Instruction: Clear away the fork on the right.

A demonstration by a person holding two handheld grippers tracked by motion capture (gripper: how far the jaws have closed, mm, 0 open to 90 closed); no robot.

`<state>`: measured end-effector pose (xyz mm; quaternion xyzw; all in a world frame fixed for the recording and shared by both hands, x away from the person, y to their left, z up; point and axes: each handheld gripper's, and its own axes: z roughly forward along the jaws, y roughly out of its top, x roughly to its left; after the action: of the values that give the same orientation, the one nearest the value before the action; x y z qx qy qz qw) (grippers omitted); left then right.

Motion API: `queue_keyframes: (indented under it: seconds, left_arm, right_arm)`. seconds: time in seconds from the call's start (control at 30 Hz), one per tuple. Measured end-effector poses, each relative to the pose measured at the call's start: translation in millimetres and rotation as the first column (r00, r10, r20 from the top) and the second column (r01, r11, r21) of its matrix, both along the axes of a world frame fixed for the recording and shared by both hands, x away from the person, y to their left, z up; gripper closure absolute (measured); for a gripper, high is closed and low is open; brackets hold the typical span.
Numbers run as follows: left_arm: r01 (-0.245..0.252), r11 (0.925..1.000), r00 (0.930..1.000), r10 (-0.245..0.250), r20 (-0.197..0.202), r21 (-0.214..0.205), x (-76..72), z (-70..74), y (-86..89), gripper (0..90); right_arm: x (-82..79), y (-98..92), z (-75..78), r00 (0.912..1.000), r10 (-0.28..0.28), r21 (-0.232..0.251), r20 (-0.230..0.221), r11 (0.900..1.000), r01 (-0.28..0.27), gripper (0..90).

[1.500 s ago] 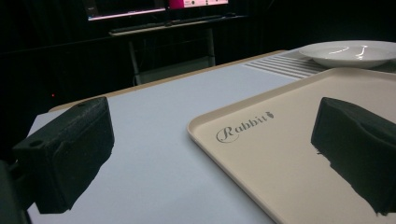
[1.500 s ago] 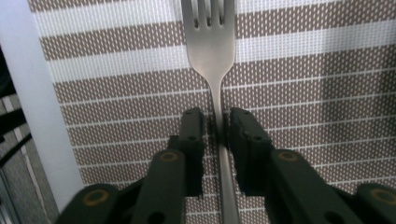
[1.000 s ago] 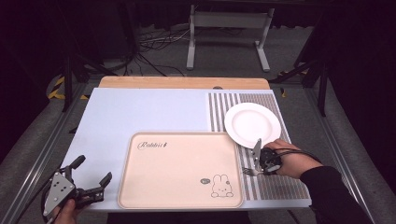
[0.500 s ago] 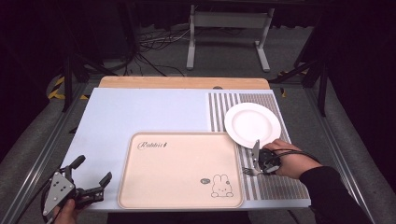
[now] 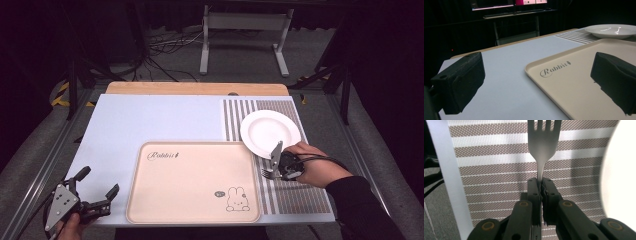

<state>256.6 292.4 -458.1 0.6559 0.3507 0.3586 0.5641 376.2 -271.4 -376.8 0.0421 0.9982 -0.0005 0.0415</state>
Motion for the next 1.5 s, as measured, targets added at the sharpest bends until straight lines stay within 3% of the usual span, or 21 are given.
queue_keyframes:
  seconds: [0.47,0.6,0.9,0.97,1.03,1.37,1.43,1.5]
  left_arm:
    - [0.004,1.0000,1.0000,-0.004,0.001,0.000,0.0,0.2,-0.2,0.0]
    - [0.005,1.0000,1.0000,-0.005,0.001,0.000,0.1,0.2,-0.1,0.0]
    - [0.006,1.0000,1.0000,-0.006,0.002,0.002,0.0,0.6,0.1,0.0]
    - [0.007,1.0000,1.0000,-0.007,0.003,0.002,0.0,0.7,0.1,0.0]
    - [0.007,1.0000,1.0000,-0.007,0.003,0.002,0.0,0.7,0.2,0.0]
    - [0.008,1.0000,0.9999,-0.008,0.007,0.004,0.0,0.9,0.0,0.0]
    - [0.008,0.9999,0.9999,-0.008,0.007,0.006,0.0,1.0,0.1,0.0]
    - [0.007,0.9999,0.9999,-0.007,0.009,0.011,0.1,1.0,0.2,0.0]
  right_arm:
    - [-1.9,10.1,30.3,0.9979,-0.003,0.059,0.064,0.9982,-0.001,86.5]
    - [-3.5,19.4,40.0,0.9971,-0.052,0.115,0.055,0.9923,0.046,86.5]
    - [-4.0,39.7,50.4,0.9948,-0.086,0.159,0.055,0.9843,0.077,86.5]
    - [-3.9,45.4,52.3,0.9945,-0.093,0.178,0.048,0.9805,0.083,86.5]
    - [-3.4,52.4,54.1,0.9918,-0.124,0.215,0.030,0.9698,0.115,86.5]
    - [-3.0,78.1,57.2,0.9807,-0.193,0.258,0.030,0.9494,0.179,86.4]
    - [-3.2,82.4,57.5,0.9758,-0.218,0.272,0.020,0.9403,0.204,86.4]
    - [-2.7,86.0,57.5,0.9650,-0.262,0.285,-0.001,0.9247,0.252,86.4]
